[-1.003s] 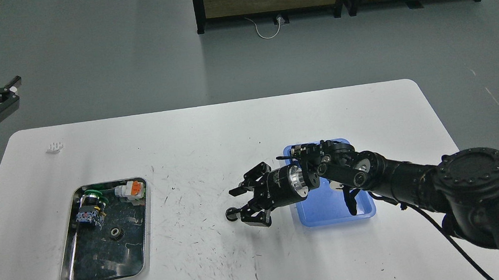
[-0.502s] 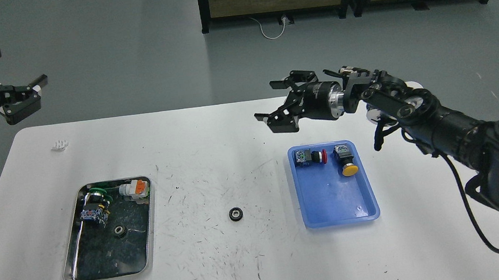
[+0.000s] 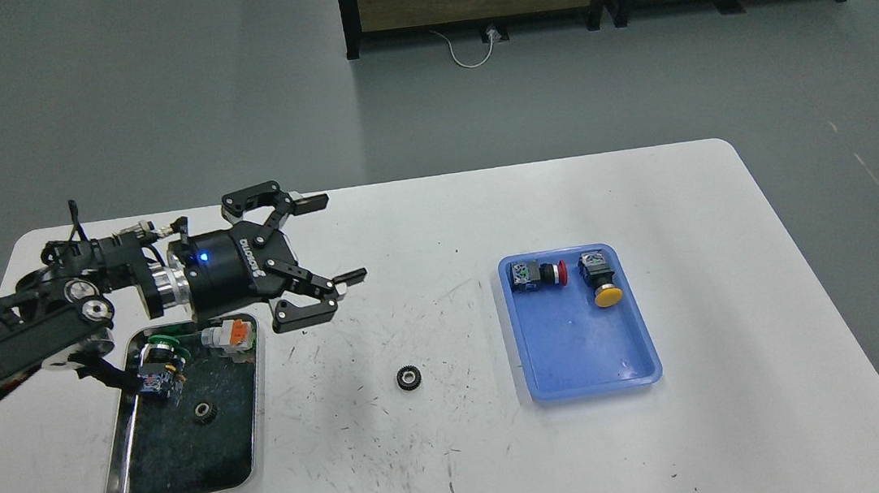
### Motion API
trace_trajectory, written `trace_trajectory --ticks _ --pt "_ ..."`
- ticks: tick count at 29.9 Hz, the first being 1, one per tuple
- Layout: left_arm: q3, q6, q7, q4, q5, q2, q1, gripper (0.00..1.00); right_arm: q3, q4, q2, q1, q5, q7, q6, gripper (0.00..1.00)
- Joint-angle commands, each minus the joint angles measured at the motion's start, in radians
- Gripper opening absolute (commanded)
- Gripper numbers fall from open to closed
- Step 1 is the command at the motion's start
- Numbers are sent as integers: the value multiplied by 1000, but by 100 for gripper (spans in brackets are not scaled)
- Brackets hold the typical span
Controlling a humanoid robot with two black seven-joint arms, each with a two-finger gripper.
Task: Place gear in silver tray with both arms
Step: 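Move the left gripper over the gear on the table, then close the left gripper around the second gear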
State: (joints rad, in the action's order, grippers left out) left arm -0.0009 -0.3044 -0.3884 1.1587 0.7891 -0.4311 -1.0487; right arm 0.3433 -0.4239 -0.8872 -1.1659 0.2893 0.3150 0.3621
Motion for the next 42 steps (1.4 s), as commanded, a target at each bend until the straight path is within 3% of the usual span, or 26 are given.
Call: trace_trajectory --ticks 1,5,9,11,25,30,37,42 --pt "71 54 -1 -13 61 112 41 98 0 -9 -56 6 -2 -1 -17 100" --pt "108 123 -1 -108 88 233 122 98 -3 -35 -88 12 -6 -1 -29 100" --pt "88 148 -23 -281 69 334 176 98 -6 -35 -93 15 -6 -1 -31 100" --pt "69 148 -30 -300 33 354 179 98 -6 -33 -93 17 -6 -1 -31 100" --pt "65 180 -67 -438 -54 359 311 98 -12 -33 -71 40 -2 -1 -46 100" --pt "65 185 -53 -459 -60 359 314 98 -10 -33 -61 40 -2 -1 -48 100" --pt "67 180 -60 -580 -76 405 322 98 -10 -33 -58 40 1 -1 -51 100" --pt "67 177 -66 -580 -82 405 323 93 -10 -33 -58 41 2 -1 -52 100"
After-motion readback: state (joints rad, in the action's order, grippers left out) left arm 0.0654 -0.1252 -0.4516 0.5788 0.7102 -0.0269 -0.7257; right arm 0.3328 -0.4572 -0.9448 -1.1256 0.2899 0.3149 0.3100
